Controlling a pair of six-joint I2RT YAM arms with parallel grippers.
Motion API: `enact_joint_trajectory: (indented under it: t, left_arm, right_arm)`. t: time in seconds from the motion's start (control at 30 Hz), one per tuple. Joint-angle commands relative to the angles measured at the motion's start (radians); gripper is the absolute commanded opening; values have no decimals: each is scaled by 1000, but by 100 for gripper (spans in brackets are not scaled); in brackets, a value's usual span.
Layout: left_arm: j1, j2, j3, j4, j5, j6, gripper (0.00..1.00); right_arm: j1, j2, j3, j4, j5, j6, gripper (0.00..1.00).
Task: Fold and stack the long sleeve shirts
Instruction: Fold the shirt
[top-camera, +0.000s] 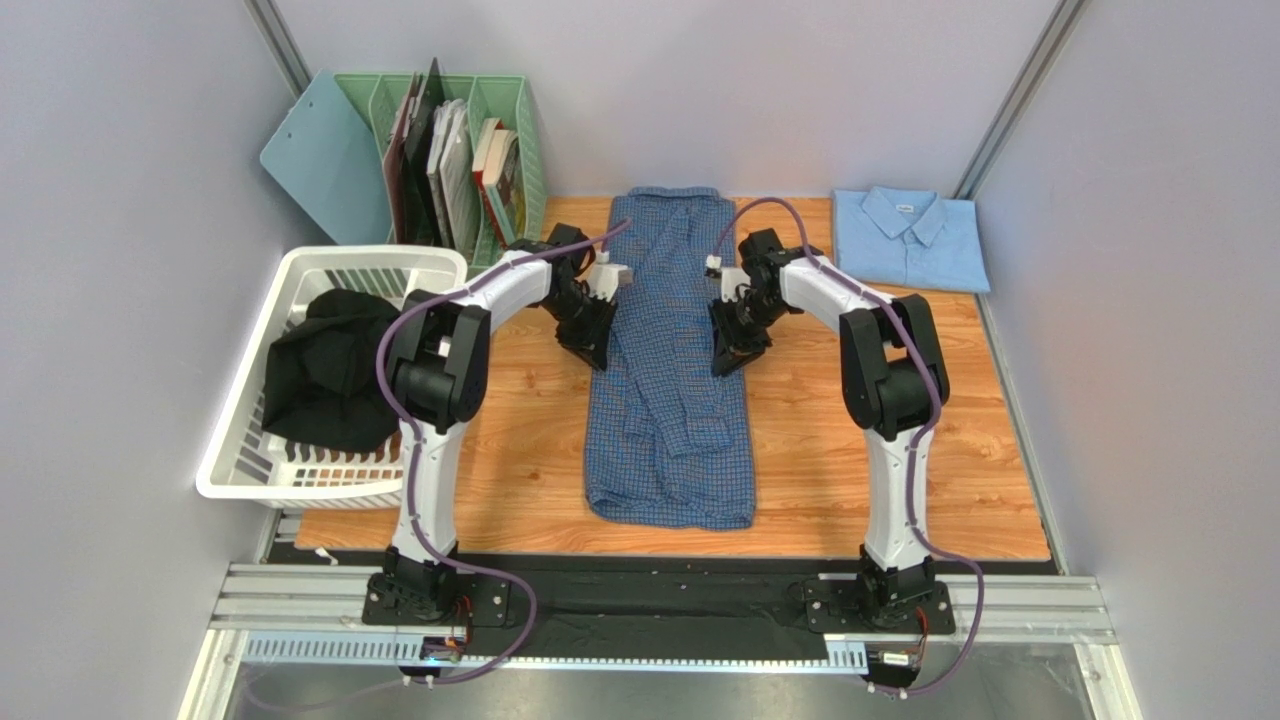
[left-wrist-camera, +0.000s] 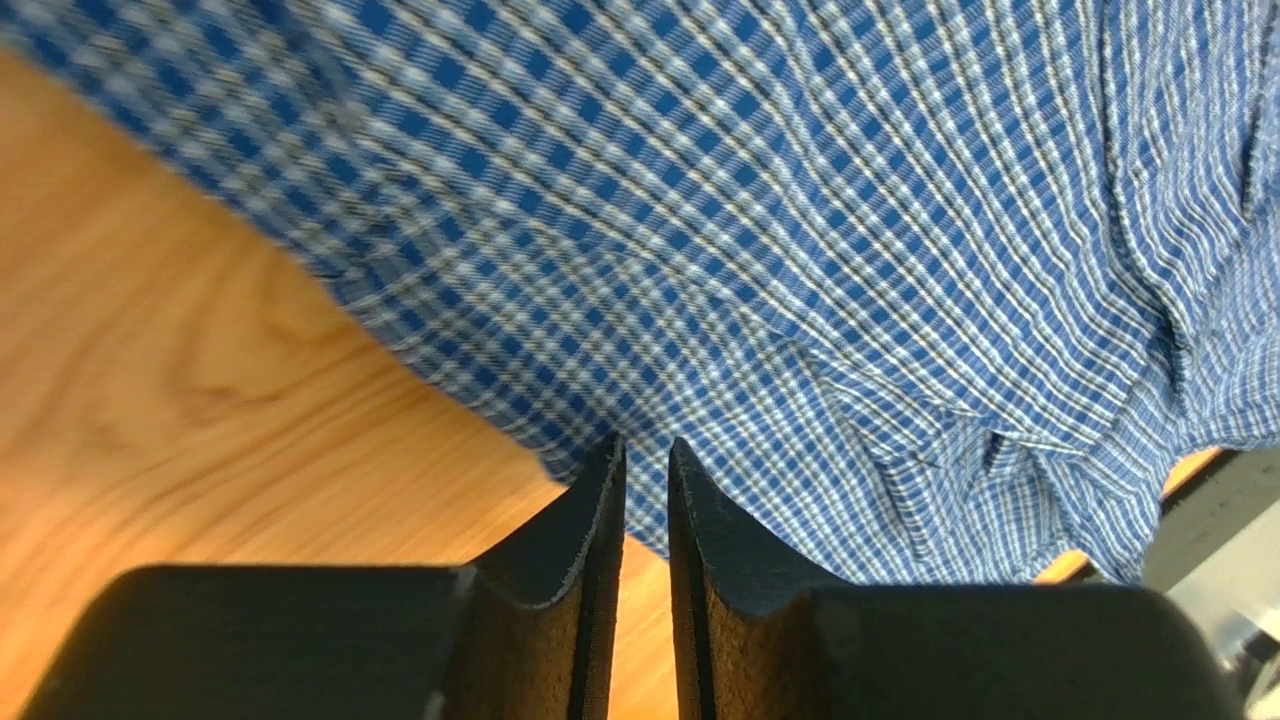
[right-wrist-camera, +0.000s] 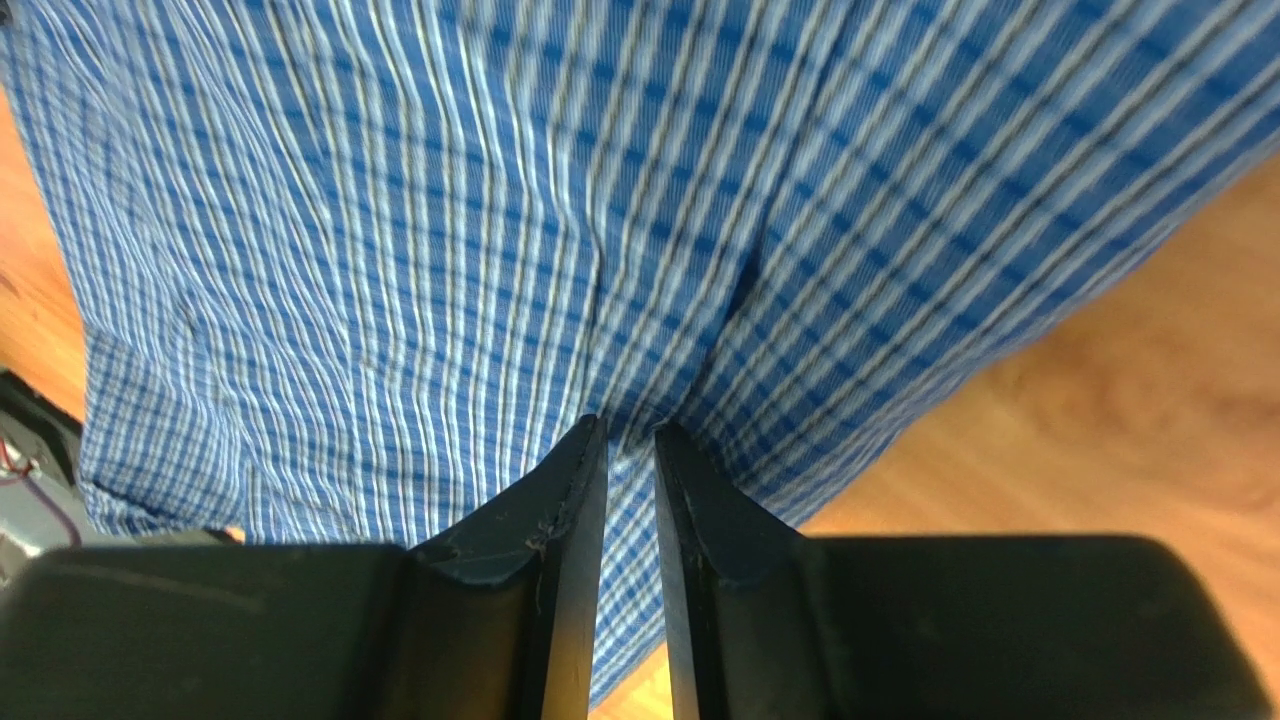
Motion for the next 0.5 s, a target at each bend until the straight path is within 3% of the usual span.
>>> enact_joint_trajectory:
  t: [0.0,0.13,0.37,0.4,0.43,0.47]
  left_arm:
    - [12,6,81,-39,-63,33,22]
    - [28,-98,31,-9,-7,109,27]
    - [26,-685,-355,163,165,388,70]
    - [25,-734,-385,163,173,418,74]
    - [25,-779,-412,160,188,459,95]
    - [25,-858,-467,151,232,538,99]
  right_arm:
    - [2,24,85,18,-8,7,25]
    - [-1,-117,66,30,-125,-26,29]
    - [-1,-625,-187,174,-64,-323,53]
    - [-2,-718,-213,184,-85,-362,59]
    - [-2,-754,-235,188,-100,-397,69]
    - [-1,-791,-264,190,-128,-484,100]
